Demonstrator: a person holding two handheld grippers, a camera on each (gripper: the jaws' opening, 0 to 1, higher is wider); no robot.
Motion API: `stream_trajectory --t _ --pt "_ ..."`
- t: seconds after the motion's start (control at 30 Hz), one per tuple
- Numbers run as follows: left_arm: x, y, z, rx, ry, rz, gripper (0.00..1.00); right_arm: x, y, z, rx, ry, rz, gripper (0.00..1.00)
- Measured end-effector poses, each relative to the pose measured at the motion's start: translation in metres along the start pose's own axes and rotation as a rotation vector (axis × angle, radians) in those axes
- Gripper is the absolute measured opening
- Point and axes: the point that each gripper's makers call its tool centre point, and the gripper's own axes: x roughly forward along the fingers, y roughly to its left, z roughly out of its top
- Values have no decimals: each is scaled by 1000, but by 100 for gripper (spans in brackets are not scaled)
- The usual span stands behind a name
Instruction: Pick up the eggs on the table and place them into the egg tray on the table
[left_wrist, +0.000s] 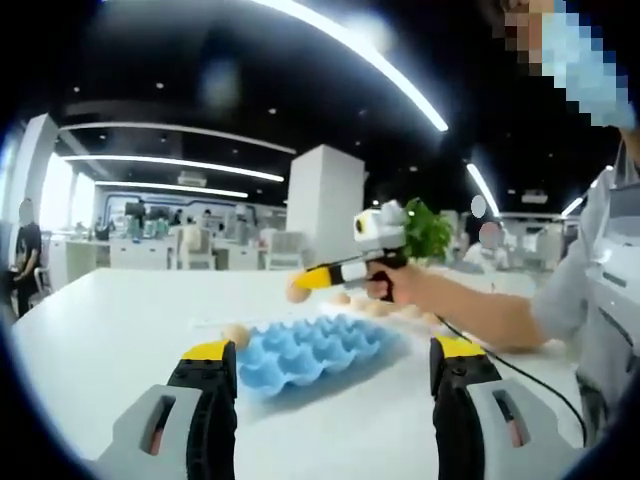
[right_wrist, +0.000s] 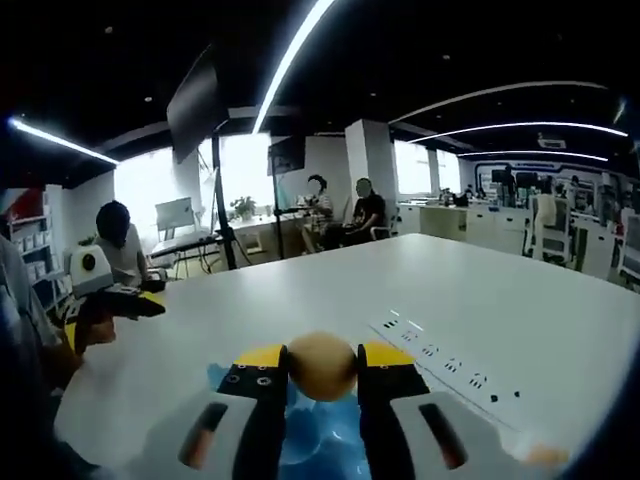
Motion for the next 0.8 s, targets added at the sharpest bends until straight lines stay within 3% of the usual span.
stream_trajectory --t 0.13,0.27,0.8 --pt "-1 1 0 1 3 3 80 12 4 0 -9 4 10 28" --pt "-2 3 0 -2 2 9 80 22 8 -12 -15 35 18 28" --pt "-3 6 -1 -7 2 17 80 40 6 -39 -31 97 -4 28"
